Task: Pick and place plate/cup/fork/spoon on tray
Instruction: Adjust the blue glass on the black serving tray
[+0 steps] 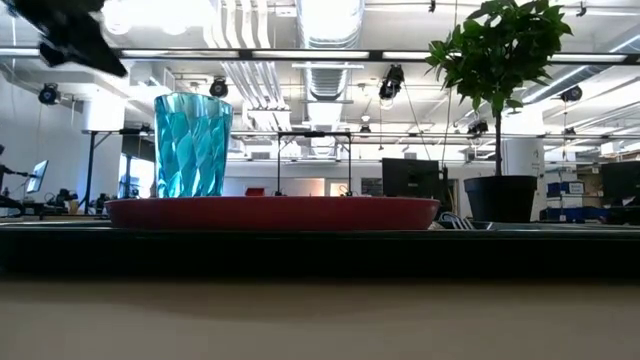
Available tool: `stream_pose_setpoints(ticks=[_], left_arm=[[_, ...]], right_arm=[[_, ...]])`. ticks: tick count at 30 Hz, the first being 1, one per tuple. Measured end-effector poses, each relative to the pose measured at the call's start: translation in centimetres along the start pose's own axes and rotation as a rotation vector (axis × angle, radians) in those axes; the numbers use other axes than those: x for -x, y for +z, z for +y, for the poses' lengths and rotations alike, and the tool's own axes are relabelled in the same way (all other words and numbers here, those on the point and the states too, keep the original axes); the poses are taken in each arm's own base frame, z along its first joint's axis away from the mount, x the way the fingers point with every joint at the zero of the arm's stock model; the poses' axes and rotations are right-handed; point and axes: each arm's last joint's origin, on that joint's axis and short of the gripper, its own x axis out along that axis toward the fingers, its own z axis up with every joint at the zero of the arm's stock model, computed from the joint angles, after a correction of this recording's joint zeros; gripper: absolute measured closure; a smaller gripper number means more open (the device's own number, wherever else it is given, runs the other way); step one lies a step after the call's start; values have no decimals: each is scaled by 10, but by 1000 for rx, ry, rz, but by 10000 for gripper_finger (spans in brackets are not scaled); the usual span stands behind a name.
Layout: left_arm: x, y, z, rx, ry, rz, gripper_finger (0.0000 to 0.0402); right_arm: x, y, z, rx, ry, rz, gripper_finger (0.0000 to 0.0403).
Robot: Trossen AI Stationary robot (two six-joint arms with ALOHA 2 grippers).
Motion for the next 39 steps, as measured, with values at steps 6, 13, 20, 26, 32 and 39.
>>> stream_pose_setpoints(ticks=[6, 13, 20, 26, 32, 39], left_arm=[[26, -11, 4, 25, -40, -142, 402], [26, -18, 3, 21, -86, -147, 402], [19, -18, 3, 15, -85, -157, 402], [18, -17, 2, 7, -84, -156, 402], [15, -19, 2, 8, -108, -137, 402], [-5, -12, -6, -63, -239, -34, 402]], right_arm=[[0, -2, 2, -146, 16, 15, 394], [-35, -31, 27, -36, 7, 116, 394], [-97, -55, 40, -49, 41, 299, 394], [-162, -65, 57, -69, 295, 357, 394], [-199, -77, 58, -35, 395, 350, 394], [-201, -62, 45, -70, 377, 323, 394]])
